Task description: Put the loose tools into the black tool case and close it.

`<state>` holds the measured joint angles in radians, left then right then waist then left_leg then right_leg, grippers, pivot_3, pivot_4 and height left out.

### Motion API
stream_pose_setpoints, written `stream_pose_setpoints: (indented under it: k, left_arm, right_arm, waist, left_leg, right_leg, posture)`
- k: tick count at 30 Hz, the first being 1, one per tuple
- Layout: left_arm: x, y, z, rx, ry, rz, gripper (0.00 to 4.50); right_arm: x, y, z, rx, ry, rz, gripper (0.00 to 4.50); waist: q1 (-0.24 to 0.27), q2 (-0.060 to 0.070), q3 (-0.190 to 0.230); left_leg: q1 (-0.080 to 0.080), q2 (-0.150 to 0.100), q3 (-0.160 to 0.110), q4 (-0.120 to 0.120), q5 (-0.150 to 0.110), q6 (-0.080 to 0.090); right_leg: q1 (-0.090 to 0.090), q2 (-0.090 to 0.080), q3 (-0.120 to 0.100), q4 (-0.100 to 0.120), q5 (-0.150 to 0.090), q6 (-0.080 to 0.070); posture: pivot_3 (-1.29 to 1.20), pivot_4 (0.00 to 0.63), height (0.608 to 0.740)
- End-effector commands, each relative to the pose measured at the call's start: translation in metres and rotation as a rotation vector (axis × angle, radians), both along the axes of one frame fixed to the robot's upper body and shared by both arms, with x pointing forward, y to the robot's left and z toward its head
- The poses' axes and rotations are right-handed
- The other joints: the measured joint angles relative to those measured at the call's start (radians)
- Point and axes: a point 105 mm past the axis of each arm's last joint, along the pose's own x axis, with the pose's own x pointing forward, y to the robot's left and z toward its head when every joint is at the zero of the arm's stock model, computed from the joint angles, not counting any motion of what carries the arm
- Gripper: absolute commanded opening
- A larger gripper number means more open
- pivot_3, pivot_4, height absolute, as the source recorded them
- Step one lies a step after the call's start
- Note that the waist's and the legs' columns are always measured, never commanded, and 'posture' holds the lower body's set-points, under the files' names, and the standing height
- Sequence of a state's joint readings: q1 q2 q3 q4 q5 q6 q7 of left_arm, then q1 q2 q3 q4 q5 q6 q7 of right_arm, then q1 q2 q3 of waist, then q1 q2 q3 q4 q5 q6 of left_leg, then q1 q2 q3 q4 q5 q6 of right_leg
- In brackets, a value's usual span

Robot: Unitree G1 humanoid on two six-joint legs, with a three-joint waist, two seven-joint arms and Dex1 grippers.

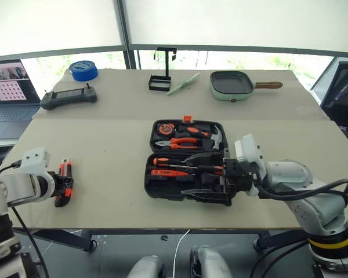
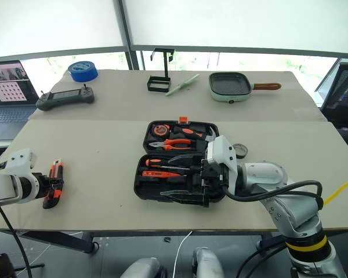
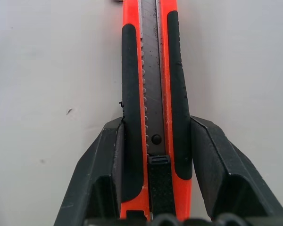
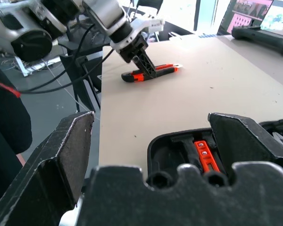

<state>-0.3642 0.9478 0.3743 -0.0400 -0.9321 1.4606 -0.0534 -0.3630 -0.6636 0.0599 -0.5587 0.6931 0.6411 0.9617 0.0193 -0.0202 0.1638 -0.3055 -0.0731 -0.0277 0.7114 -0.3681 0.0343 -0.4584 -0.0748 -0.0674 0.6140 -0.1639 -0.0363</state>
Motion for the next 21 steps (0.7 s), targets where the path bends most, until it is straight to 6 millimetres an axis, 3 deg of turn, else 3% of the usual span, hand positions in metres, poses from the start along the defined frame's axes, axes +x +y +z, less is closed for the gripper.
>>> stream_pose_setpoints:
  k: [1, 6, 9, 11, 13, 17, 21]
  left_arm:
    - [0.015, -0.053, 0.056, 0.134, -0.269, -0.61, 1.59]
    - [0.018, -0.104, 0.073, 0.197, -0.346, -1.19, 1.59]
    - [0.027, -0.137, 0.075, 0.21, -0.349, -1.416, 1.59]
    - [0.025, -0.166, 0.072, 0.201, -0.329, -1.603, 1.59]
    - [0.022, -0.183, 0.068, 0.203, -0.297, -1.734, 1.59]
    - [0.019, -0.216, 0.048, 0.227, -0.181, -1.875, 1.59]
    - [0.019, -0.223, 0.026, 0.257, -0.047, -1.881, 1.59]
  right_arm:
    - [-0.01, -0.008, 0.003, -0.018, 0.028, 0.026, 4.5]
    - [-0.008, -0.022, -0.004, -0.077, 0.034, -0.033, 4.5]
    - [-0.006, -0.029, -0.004, -0.083, 0.025, -0.087, 4.5]
    - [-0.005, -0.035, -0.005, -0.087, 0.017, -0.136, 4.5]
    - [-0.005, -0.038, -0.006, -0.087, 0.015, -0.169, 4.5]
    - [-0.012, -0.043, -0.01, -0.092, 0.017, -0.221, 4.5]
    - [-0.015, -0.046, -0.012, -0.086, 0.012, -0.267, 4.5]
  waist:
    - [-0.007, 0.0, 0.0]
    - [-0.01, 0.003, 0.002]
    - [-0.008, 0.003, 0.002]
    - [-0.007, 0.003, 0.002]
    - [-0.007, 0.002, 0.002]
    - [-0.006, 0.002, 0.002]
    - [-0.011, 0.002, 0.002]
  left_leg:
    - [0.0, 0.0, 0.0, 0.0, 0.0, -0.001]
    - [-0.001, 0.0, 0.003, -0.001, 0.001, 0.002]
    - [-0.003, 0.001, 0.003, 0.001, 0.002, 0.004]
    - [-0.006, 0.001, 0.003, 0.004, 0.003, 0.006]
    - [-0.008, 0.002, 0.002, 0.004, 0.003, 0.007]
    - [-0.012, 0.002, 0.001, 0.006, 0.003, 0.01]
    - [-0.014, 0.002, 0.001, 0.009, 0.001, 0.014]
  right_leg:
    - [0.0, 0.0, 0.0, -0.001, 0.0, 0.0]
    - [0.001, -0.002, -0.002, -0.005, 0.0, 0.0]
    - [0.001, -0.002, -0.002, -0.004, 0.0, 0.0]
    - [0.0, -0.002, -0.002, -0.003, 0.001, 0.0]
    - [-0.001, -0.002, -0.002, -0.004, 0.001, 0.0]
    - [-0.003, -0.002, -0.002, -0.004, 0.001, 0.0]
    - [-0.004, -0.002, -0.001, -0.003, 0.002, 0.001]
  posture:
    - [0.0, 0.15, 0.74]
    - [0.0, 0.15, 0.74]
    - [0.0, 0.15, 0.74]
    - [0.0, 0.15, 0.74]
    - [0.0, 0.15, 0.74]
    - [0.0, 0.15, 0.74]
    - [0.0, 0.15, 0.74]
